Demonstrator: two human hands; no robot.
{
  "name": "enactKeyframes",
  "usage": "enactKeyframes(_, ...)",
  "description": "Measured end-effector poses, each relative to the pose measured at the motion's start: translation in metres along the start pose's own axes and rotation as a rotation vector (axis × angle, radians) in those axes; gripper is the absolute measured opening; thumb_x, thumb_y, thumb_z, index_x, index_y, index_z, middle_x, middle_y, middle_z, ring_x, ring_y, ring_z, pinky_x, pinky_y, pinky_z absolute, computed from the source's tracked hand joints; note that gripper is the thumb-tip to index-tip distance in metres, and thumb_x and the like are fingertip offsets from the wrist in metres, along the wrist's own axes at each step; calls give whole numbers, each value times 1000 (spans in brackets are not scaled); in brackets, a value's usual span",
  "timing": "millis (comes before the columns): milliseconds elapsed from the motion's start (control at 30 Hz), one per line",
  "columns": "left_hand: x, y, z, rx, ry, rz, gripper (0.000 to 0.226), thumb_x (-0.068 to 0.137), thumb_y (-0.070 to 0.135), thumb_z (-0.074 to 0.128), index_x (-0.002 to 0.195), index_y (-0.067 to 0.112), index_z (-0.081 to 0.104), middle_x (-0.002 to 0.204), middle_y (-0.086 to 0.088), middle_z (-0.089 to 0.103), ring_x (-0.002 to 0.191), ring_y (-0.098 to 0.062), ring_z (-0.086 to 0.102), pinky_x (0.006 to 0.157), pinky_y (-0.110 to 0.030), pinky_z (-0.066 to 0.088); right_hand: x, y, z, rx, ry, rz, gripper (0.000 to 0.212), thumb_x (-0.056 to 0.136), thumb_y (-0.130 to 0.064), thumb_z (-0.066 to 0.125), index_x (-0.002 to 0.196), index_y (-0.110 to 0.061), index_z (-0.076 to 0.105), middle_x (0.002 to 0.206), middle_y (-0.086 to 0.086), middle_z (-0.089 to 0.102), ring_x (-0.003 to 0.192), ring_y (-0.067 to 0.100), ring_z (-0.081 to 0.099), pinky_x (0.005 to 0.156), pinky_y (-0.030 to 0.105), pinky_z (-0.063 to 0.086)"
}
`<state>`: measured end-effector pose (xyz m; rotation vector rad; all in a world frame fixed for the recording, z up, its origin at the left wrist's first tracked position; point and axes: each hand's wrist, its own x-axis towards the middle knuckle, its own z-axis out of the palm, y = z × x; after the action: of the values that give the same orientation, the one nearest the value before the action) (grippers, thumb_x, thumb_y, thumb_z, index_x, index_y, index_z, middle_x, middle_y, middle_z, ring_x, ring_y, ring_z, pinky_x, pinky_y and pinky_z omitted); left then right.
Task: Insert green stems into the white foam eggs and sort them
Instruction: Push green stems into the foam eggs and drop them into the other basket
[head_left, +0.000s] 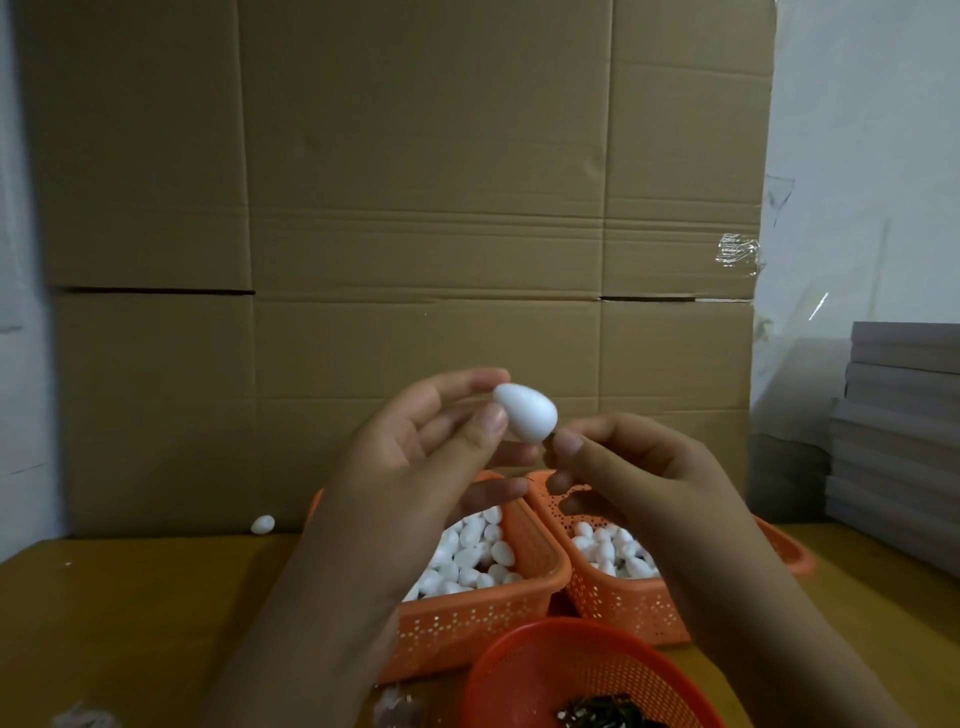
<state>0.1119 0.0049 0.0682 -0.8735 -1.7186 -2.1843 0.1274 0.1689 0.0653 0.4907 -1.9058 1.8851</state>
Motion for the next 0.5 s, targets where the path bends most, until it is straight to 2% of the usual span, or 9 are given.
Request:
enactKeyframes(67,0,1,-1,-9,-27,11,36,73,26,65,109,24,69,103,1,76,92,-15,73,65,-19,56,1,3,0,132,-54,74,29,66,-36,68,80,-12,74,71,4,68,64,12,63,60,19,53)
enactKeyframes(167,0,-1,-1,100,-34,40,38,71,28,66,109,31,69,105,9,75,97,-11,71,72,-24,58,3,7,5,365,-132,173,19,78,-30,62,77,-14,73,71,1,63,62,9,59,56,19,50)
enactKeyframes(300,0,-5,2,207,13,67,38,66,36,66,104,33,70,100,14,75,95,-3,69,77,-23,56,5,7,11,753,-169,303,19,80,-27,59,70,-15,70,67,-2,57,53,7,54,48,18,47)
enactKeyframes(333,1,-7,3,209,16,57,36,67,36,68,103,32,71,99,11,75,96,-5,70,80,-26,56,4,7,14,831,-184,319,18,81,-26,58,70,-14,68,66,-2,55,51,6,51,47,18,45)
enactKeyframes(400,1,-10,6,192,-2,27,27,76,35,76,102,27,74,98,2,76,98,-16,71,89,-43,54,2,6,19,944,-211,349,20,85,-24,55,70,-13,64,63,-2,52,47,5,46,44,16,41)
enactKeyframes(433,1,-10,7,184,-12,21,24,80,34,74,102,24,75,96,-2,76,99,-22,70,91,-51,52,2,6,21,989,-227,366,23,89,-22,54,70,-12,62,62,-3,50,45,4,44,43,15,40)
enactKeyframes(500,0,-10,11,182,-5,34,25,79,34,64,99,26,76,92,-4,76,97,-25,70,92,-56,51,2,7,23,1082,-283,410,23,94,-17,54,72,-11,58,61,-3,47,43,4,40,41,15,36)
